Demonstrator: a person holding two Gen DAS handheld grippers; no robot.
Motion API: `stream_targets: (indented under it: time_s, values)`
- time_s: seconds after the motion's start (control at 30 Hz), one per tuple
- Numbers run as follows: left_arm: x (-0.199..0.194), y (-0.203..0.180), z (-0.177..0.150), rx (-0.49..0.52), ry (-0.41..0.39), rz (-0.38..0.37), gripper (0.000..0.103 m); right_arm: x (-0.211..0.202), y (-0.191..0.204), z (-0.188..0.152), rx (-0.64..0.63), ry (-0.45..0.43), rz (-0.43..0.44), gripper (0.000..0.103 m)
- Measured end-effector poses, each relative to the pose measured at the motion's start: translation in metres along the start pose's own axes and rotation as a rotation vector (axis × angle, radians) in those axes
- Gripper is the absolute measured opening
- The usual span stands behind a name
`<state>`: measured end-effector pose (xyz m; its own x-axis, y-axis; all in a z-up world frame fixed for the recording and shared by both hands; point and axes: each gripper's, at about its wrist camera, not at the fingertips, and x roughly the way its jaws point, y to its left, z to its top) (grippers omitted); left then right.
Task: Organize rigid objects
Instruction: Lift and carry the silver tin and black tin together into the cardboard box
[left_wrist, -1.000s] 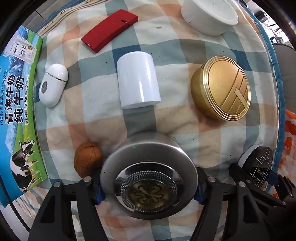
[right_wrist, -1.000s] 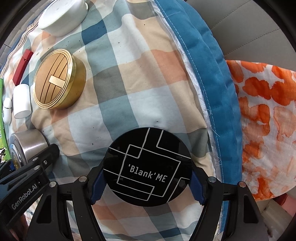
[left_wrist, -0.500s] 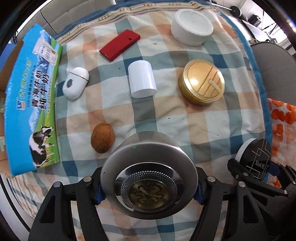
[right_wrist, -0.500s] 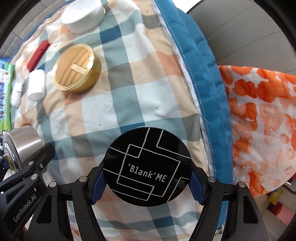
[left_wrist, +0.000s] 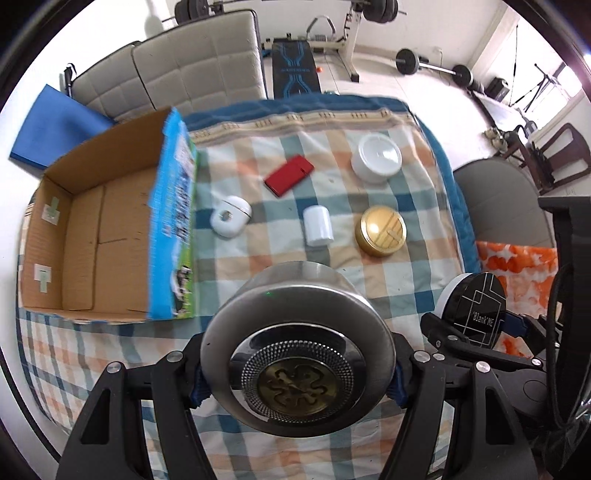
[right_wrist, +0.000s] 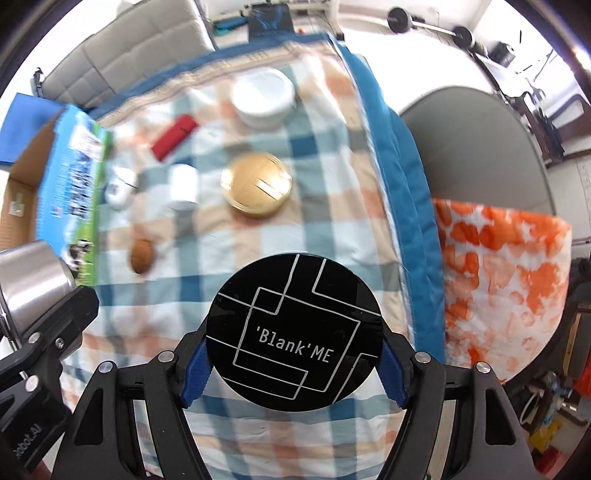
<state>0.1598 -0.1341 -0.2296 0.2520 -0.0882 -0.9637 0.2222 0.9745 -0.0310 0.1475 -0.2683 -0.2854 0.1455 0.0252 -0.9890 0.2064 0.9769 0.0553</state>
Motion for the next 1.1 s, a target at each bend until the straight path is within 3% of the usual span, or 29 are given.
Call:
stream_targets:
  time_s: [0.27,0.6,0.7,0.87,1.1]
  values:
    - [-0.051,0.082,0.014,-0.02,-0.088,0.035,0.069,-0.048,0.07,0.011,-0.037,-0.08,0.022,0.076]
    - [-0.057,0.205,0.035,-0.044,-0.092,0.038,0.069,-0.055,0.199,0.029,-0.075,-0.112,0.06,0.076]
    - [-0.046,0.239,0.045,-0.059,-0.076,0.034,0.069,-0.044,0.235,0.041,-0.092,-0.106,0.075,0.076]
    - [-0.006,0.291,0.066,-0.11,0.004,-0.041,0.069,-0.011,0.282,0.064,-0.111,-0.081,0.1,0.076]
    - [0.062,0.335,0.094,-0.17,0.131,-0.138,0.069,0.039,0.318,0.1,-0.118,-0.035,0.137,0.077]
